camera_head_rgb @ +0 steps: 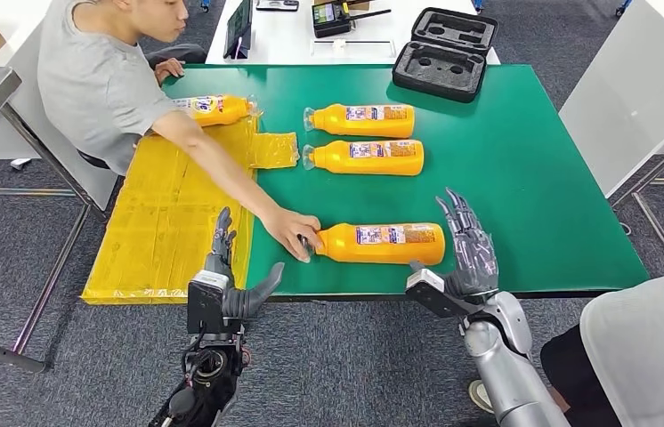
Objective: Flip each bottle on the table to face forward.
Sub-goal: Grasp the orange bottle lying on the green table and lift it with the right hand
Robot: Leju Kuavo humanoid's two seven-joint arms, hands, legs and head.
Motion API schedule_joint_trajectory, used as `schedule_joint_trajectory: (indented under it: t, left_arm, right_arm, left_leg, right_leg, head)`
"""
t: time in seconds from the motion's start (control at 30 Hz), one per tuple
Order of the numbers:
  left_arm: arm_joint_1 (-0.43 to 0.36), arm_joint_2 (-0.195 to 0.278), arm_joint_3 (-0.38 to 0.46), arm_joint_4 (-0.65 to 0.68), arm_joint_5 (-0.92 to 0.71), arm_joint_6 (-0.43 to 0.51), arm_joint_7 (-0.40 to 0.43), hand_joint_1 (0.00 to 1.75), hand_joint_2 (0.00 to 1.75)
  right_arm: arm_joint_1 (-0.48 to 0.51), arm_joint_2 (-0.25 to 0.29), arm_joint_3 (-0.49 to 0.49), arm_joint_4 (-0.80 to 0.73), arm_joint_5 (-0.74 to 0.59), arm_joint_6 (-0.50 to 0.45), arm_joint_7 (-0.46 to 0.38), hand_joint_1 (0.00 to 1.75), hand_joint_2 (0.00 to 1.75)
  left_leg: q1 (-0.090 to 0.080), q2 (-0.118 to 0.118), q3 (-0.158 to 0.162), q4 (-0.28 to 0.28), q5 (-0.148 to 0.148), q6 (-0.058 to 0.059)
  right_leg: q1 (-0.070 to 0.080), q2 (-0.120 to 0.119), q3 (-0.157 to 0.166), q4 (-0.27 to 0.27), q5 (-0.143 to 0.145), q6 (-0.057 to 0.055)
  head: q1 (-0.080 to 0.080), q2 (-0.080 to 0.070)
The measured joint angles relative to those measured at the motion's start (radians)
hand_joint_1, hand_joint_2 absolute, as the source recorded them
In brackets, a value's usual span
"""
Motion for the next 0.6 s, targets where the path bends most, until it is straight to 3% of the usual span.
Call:
schedule_joint_trajectory:
  t: [0.4, 0.6]
  left_arm:
    - [0.001, 0.001, -0.036, 0.000, 0.014, 0.015, 0.000, 0.00, 1.75]
    - [0.001, 0.004, -0.061, 0.000, 0.013, 0.014, 0.000, 0.00, 1.75]
  right_arm:
    - [0.009, -0.003, 0.002, 0.016, -0.149, 0.015, -0.030, 0.00, 1.75]
    - [-0.001, -0.007, 0.039, 0.062, -0.133, 0.029, -0.027, 0.00, 1.75]
  left_leg:
    - [0.000, 0.000, 0.000, 0.000, 0.000, 0.000]
    - [0.000, 0.000, 0.000, 0.000, 0.000, 0.000]
  right_leg:
    - [0.000, 0.000, 0.000, 0.000, 0.000, 0.000]
    - [0.000, 0.000, 0.000, 0.000, 0.000, 0.000]
  head:
    - [0.000, 0.000]
    - [0.000, 0.000]
